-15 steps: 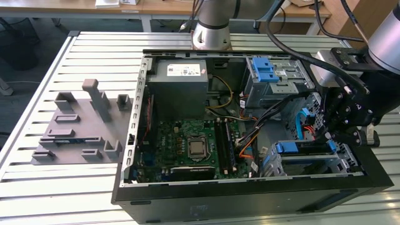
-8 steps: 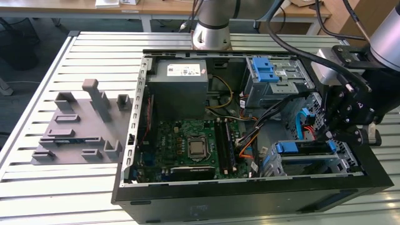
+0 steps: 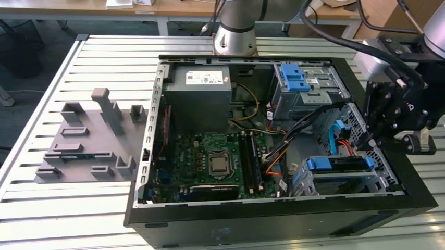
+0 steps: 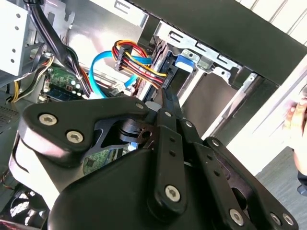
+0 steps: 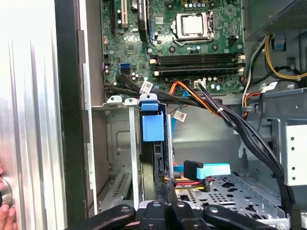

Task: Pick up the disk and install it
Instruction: 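Insert the second disk wire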

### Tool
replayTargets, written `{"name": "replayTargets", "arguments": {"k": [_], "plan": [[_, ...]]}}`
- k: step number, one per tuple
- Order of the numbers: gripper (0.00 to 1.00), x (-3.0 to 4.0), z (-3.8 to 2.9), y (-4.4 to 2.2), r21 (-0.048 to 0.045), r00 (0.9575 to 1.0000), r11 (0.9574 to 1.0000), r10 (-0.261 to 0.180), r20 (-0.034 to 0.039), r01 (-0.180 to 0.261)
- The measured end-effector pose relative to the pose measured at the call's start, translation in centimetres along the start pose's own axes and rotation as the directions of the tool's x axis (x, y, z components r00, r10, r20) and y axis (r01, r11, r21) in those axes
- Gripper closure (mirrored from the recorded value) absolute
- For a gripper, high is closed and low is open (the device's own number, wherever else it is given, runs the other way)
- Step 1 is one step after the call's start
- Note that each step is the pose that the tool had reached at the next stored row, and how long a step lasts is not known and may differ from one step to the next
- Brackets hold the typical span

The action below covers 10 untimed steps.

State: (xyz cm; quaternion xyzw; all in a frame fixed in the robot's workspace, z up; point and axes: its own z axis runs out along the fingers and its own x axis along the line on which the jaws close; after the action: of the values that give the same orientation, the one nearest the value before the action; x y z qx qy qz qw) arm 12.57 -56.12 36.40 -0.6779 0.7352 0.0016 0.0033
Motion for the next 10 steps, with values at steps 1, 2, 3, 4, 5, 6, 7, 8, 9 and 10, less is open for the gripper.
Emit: {"name": "replayTargets", "arguments": {"k": [1, 2, 3, 4, 5, 6, 7, 8, 9, 10], "plan": [[0.89, 0.0, -0.05, 0.02, 0.0, 1.0, 1.0, 0.0, 0.0002, 0.0], [0.89, 0.01, -0.05, 0.08, 0.0, 1.0, 1.0, 0.0, 0.0004, 0.0], [0.89, 0.01, -0.05, 0.22, 0.0, 1.0, 1.0, 0.0, 0.0004, 0.0], [0.89, 0.03, -0.07, 0.41, 0.0, 1.0, 1.0, 0.0, 0.0001, 0.0], [0.89, 0.05, -0.07, 0.64, 0.0, 1.0, 1.0, 0.0, 0.0001, 0.0], [0.89, 0.07, -0.07, 0.88, 0.0, 1.0, 1.0, 0.0, 0.0002, 0.0], [0.89, 0.09, -0.07, 1.08, 0.0, 1.0, 1.0, 0.0, 0.0002, 0.0], [0.89, 0.11, -0.07, 1.23, 0.0, 1.0, 1.0, 0.0, 0.0007, 0.0], [0.89, 0.12, -0.07, 1.36, -0.0001, 1.0, 1.0, 0.0, 0.0012, 0.0], [0.89, 0.13, -0.07, 1.49, -0.0001, 1.0, 1.0, 0.0, 0.0016, 0.0]]}}
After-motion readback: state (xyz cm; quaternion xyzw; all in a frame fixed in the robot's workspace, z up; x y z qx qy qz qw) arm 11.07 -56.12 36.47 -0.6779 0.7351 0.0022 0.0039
